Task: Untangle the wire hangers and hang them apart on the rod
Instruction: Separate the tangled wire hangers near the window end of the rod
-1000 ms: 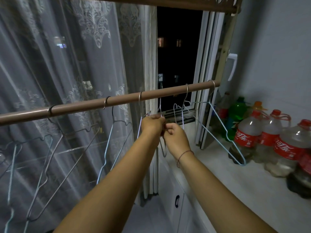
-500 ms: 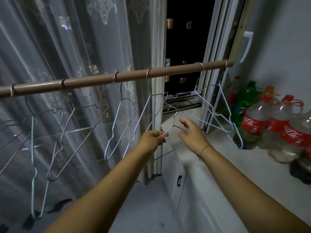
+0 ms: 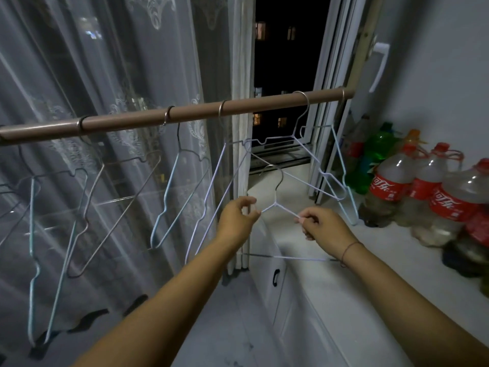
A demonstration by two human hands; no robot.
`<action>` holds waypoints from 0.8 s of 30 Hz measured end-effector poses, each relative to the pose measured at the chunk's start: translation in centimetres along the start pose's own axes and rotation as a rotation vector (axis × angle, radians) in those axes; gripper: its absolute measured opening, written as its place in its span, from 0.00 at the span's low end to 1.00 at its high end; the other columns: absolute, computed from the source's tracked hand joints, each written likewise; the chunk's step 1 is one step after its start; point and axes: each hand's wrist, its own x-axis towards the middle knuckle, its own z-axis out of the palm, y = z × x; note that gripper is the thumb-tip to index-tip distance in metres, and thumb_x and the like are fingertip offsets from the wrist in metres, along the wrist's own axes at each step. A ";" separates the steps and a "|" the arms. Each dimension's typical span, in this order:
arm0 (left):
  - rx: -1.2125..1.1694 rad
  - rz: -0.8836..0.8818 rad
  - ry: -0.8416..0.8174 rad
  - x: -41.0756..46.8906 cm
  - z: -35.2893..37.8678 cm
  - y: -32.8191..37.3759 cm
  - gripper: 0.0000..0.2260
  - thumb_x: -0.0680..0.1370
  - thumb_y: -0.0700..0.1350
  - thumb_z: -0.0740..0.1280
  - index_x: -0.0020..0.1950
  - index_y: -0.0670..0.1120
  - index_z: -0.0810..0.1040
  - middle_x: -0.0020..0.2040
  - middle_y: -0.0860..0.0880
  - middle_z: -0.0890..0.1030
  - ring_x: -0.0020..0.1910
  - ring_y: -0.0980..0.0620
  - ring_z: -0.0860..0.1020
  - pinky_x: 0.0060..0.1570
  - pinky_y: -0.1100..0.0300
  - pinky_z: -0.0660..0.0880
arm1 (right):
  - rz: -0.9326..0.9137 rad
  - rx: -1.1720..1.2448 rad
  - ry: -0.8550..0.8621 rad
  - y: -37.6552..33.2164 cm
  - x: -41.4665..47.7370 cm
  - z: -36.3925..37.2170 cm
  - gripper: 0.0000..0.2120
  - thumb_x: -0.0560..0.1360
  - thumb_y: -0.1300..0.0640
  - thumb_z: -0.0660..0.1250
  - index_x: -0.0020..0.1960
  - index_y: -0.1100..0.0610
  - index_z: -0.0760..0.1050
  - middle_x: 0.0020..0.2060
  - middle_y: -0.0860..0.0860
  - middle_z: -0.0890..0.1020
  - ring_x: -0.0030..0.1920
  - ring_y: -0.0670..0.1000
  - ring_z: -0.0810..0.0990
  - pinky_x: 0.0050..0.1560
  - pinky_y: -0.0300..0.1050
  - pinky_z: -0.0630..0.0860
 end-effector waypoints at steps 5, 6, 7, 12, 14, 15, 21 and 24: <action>-0.104 0.092 0.174 -1.1 2.4 1.0 0.07 0.73 0.46 0.69 0.47 0.43 0.81 0.42 0.46 0.81 0.40 0.54 0.78 0.42 0.59 0.76 | 0.067 0.179 0.099 -0.8 -1.6 0.7 0.06 0.75 0.61 0.62 0.42 0.58 0.76 0.30 0.51 0.74 0.34 0.49 0.75 0.35 0.42 0.77; -0.136 0.081 0.108 -1.4 2.8 1.4 0.09 0.74 0.47 0.69 0.46 0.42 0.81 0.39 0.48 0.81 0.37 0.55 0.77 0.41 0.61 0.74 | 0.066 0.198 0.109 -1.1 -1.8 0.9 0.05 0.76 0.61 0.62 0.44 0.59 0.76 0.30 0.51 0.74 0.35 0.49 0.76 0.34 0.41 0.77; -0.167 0.069 0.045 -1.5 3.2 1.7 0.09 0.74 0.47 0.68 0.45 0.41 0.82 0.36 0.49 0.80 0.35 0.57 0.76 0.42 0.61 0.74 | 0.060 0.212 0.115 -1.5 -2.0 1.1 0.05 0.76 0.60 0.62 0.45 0.59 0.77 0.31 0.50 0.75 0.36 0.48 0.76 0.34 0.40 0.77; -0.325 0.064 -0.073 -1.0 3.7 4.0 0.09 0.76 0.42 0.66 0.46 0.37 0.82 0.33 0.50 0.79 0.32 0.59 0.76 0.39 0.66 0.74 | -0.007 0.310 0.132 -3.7 -2.6 1.2 0.10 0.76 0.60 0.60 0.43 0.47 0.74 0.35 0.54 0.79 0.39 0.52 0.79 0.39 0.43 0.79; -0.364 0.051 -0.076 -0.7 3.5 5.0 0.08 0.76 0.42 0.66 0.47 0.38 0.82 0.34 0.49 0.79 0.31 0.59 0.76 0.37 0.68 0.74 | -0.045 0.247 0.144 -4.0 -2.7 0.8 0.09 0.76 0.59 0.60 0.46 0.46 0.74 0.37 0.55 0.81 0.41 0.53 0.80 0.45 0.49 0.80; -0.371 0.051 -0.080 -0.5 3.3 5.3 0.08 0.76 0.43 0.66 0.46 0.39 0.82 0.34 0.49 0.79 0.32 0.58 0.76 0.38 0.66 0.73 | -0.060 0.216 0.148 -4.1 -2.7 0.6 0.08 0.76 0.58 0.60 0.48 0.46 0.74 0.38 0.53 0.81 0.41 0.51 0.80 0.46 0.50 0.79; -0.456 0.091 -0.055 0.1 1.8 8.4 0.08 0.77 0.42 0.65 0.42 0.39 0.80 0.36 0.45 0.78 0.31 0.55 0.72 0.32 0.68 0.71 | -0.113 0.263 0.144 -5.9 -2.3 -0.1 0.06 0.76 0.58 0.60 0.47 0.49 0.75 0.36 0.51 0.80 0.39 0.49 0.79 0.41 0.39 0.78; -0.499 0.086 -0.023 0.7 1.2 10.1 0.08 0.77 0.40 0.65 0.40 0.40 0.79 0.35 0.44 0.77 0.29 0.55 0.70 0.32 0.65 0.69 | -0.148 0.253 0.166 -7.3 -1.3 -0.5 0.06 0.76 0.57 0.60 0.46 0.52 0.76 0.34 0.51 0.78 0.38 0.53 0.78 0.44 0.51 0.78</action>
